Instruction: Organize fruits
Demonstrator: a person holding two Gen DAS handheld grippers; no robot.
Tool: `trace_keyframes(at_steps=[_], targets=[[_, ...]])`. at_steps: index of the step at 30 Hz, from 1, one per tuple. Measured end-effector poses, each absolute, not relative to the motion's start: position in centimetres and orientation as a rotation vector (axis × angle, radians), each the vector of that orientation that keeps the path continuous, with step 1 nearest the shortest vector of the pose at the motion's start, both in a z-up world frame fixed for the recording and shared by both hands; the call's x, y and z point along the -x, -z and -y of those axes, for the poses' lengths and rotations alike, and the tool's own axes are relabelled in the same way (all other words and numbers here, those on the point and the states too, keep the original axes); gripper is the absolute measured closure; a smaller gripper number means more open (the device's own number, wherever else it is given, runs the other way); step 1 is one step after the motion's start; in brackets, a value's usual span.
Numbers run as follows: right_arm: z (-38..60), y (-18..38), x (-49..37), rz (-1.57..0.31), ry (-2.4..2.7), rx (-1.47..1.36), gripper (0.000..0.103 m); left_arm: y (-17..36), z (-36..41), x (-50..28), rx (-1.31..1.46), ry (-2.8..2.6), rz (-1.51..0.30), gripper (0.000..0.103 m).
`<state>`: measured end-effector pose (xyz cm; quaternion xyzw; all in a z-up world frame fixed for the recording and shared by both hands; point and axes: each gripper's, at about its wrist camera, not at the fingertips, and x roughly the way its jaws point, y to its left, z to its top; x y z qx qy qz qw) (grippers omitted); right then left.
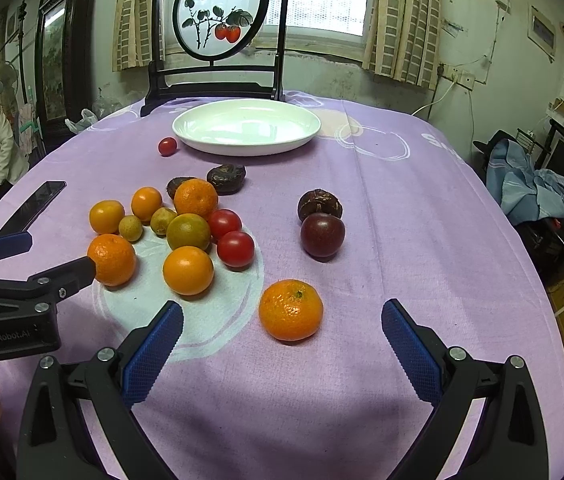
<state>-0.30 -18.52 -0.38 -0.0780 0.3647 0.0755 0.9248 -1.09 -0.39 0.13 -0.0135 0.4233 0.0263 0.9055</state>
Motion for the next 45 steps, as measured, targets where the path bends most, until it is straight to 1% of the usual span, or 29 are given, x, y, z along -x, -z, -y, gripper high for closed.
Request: trace_keyframes(at_steps=[45], targets=[[18.52, 0.49, 0.14, -0.754, -0.159, 0.162, 0.003, 0.08, 0.92, 0.78, 0.009, -0.045, -0.887, 0.004]])
